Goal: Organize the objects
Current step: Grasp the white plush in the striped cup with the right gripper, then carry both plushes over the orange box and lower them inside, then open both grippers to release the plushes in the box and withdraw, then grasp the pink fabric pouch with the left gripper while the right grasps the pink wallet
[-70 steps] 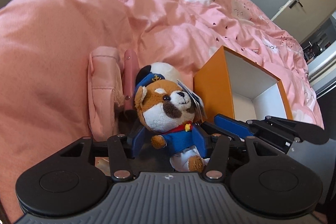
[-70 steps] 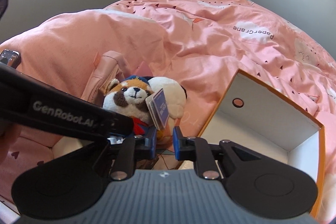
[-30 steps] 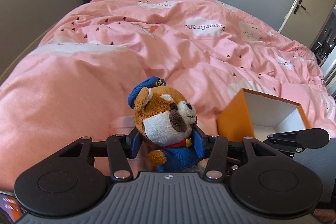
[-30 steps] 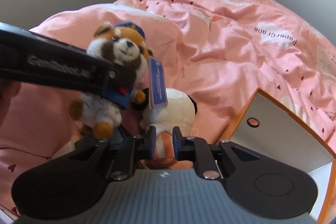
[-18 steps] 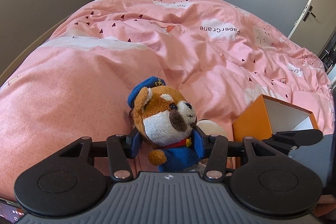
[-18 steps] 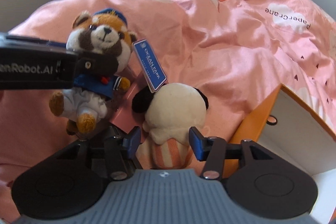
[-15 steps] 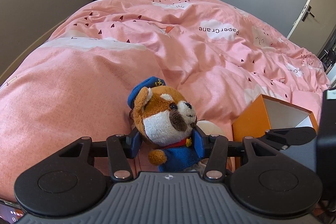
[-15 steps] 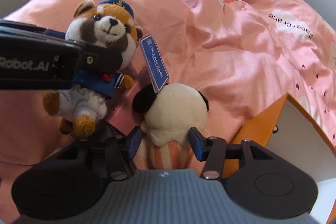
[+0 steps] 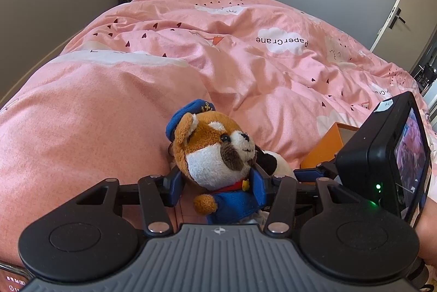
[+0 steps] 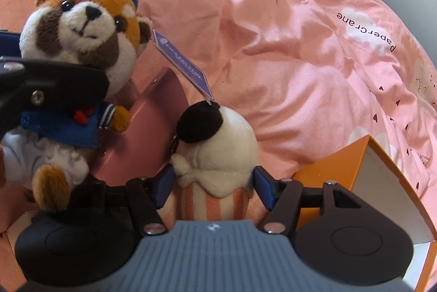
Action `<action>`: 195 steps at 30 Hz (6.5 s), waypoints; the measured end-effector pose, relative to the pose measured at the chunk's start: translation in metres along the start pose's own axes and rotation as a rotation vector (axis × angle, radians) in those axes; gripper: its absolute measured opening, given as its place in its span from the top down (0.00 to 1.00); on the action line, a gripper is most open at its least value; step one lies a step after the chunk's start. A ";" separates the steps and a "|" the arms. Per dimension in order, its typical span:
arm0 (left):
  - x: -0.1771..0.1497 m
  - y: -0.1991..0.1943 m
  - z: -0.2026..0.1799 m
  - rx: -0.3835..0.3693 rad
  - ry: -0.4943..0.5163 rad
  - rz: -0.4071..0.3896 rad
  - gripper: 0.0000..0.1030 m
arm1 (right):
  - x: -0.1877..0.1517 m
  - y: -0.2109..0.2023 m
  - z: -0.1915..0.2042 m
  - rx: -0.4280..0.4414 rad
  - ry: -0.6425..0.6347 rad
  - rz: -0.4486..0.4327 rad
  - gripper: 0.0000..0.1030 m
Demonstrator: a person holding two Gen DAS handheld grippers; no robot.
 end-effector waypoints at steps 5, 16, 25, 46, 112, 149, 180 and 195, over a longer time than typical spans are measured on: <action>-0.002 -0.006 0.000 -0.008 0.006 -0.010 0.45 | -0.010 -0.025 -0.005 0.021 0.052 -0.116 0.50; 0.014 -0.053 -0.016 -0.074 0.030 -0.098 0.45 | -0.028 -0.123 -0.026 0.136 0.226 -0.395 0.51; 0.032 -0.070 -0.074 -0.072 0.168 -0.148 0.45 | -0.090 -0.185 -0.084 0.029 0.456 -0.552 0.51; -0.013 -0.012 -0.191 -0.147 0.570 0.043 0.45 | -0.177 -0.136 -0.138 -0.104 0.762 -0.540 0.51; -0.012 0.047 -0.202 -0.109 0.716 0.039 0.40 | -0.144 -0.075 -0.146 0.066 0.468 -0.279 0.53; 0.048 -0.051 -0.081 -0.066 0.559 -0.009 0.36 | -0.100 -0.153 -0.059 0.055 0.310 -0.539 0.28; 0.014 0.042 0.006 -0.035 0.140 0.353 0.63 | -0.024 -0.044 0.010 0.276 0.185 -0.259 0.66; 0.046 0.062 0.009 -0.073 0.291 0.487 0.65 | 0.004 0.005 0.000 0.322 0.310 -0.217 0.60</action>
Point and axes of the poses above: each gripper's, at about its wrist camera, not at the fingertips, and y roughly the way its jaws point, z to its left, x to its top, the point moved 1 cm from there along y, roughly the way its jaws point, and after that the axes turned 14 degrees about x, right-handed, at the moved point
